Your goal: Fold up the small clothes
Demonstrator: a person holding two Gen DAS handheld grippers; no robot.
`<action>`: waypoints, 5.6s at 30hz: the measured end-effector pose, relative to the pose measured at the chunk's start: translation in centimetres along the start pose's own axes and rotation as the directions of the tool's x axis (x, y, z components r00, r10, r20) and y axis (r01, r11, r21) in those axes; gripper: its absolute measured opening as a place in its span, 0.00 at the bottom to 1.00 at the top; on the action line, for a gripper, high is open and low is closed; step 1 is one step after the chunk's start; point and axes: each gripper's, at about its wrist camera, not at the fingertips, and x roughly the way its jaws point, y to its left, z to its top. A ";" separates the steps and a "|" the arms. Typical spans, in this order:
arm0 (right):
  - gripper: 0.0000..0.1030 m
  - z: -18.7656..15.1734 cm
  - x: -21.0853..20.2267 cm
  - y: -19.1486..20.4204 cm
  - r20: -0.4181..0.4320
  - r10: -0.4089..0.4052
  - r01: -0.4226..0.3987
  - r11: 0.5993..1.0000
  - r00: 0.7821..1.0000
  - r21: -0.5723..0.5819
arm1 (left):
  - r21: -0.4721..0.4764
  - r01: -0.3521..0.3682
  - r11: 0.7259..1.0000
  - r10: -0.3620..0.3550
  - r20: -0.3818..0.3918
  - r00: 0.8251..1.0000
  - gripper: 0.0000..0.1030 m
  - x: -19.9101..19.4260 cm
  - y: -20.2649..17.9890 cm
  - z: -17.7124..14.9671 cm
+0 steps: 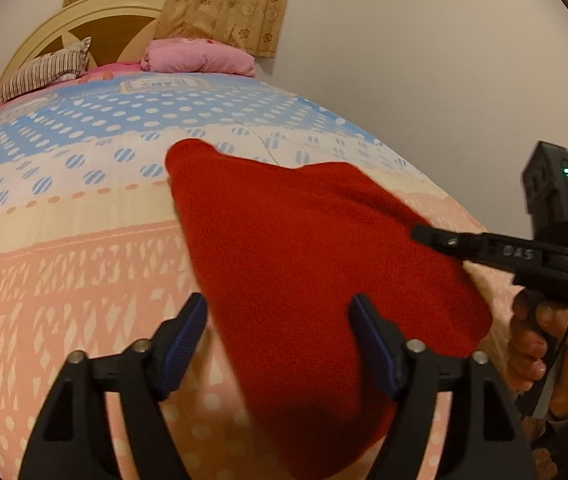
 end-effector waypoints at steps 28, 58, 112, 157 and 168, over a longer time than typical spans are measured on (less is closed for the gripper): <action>0.32 -1.3 0.4 3.5 -0.073 0.068 -0.080 0.980 0.995 -0.180 | -0.071 -0.015 0.997 0.015 0.007 1.000 0.98 -0.1 1.1 -0.9; 0.52 2.5 -0.2 -1.5 -0.006 0.104 -0.104 0.993 0.995 -0.051 | -0.122 0.012 0.992 -0.022 -0.080 0.997 1.00 3.0 1.7 -1.0; 0.30 4.7 9.3 -4.8 -0.082 0.201 -0.198 0.979 0.976 0.037 | 0.031 0.002 1.000 0.000 -0.059 0.998 0.54 2.0 -1.2 -0.8; 0.25 -2.6 3.4 14.3 -0.050 0.313 -0.316 0.930 0.949 -0.187 | -0.022 -0.159 0.987 0.160 0.064 0.985 0.39 -14.3 3.1 -5.8; 0.25 -5.1 5.3 20.4 -0.115 0.363 -0.380 0.898 0.925 -0.220 | -0.104 -0.226 0.968 0.235 0.078 0.969 0.38 -17.3 6.6 -8.1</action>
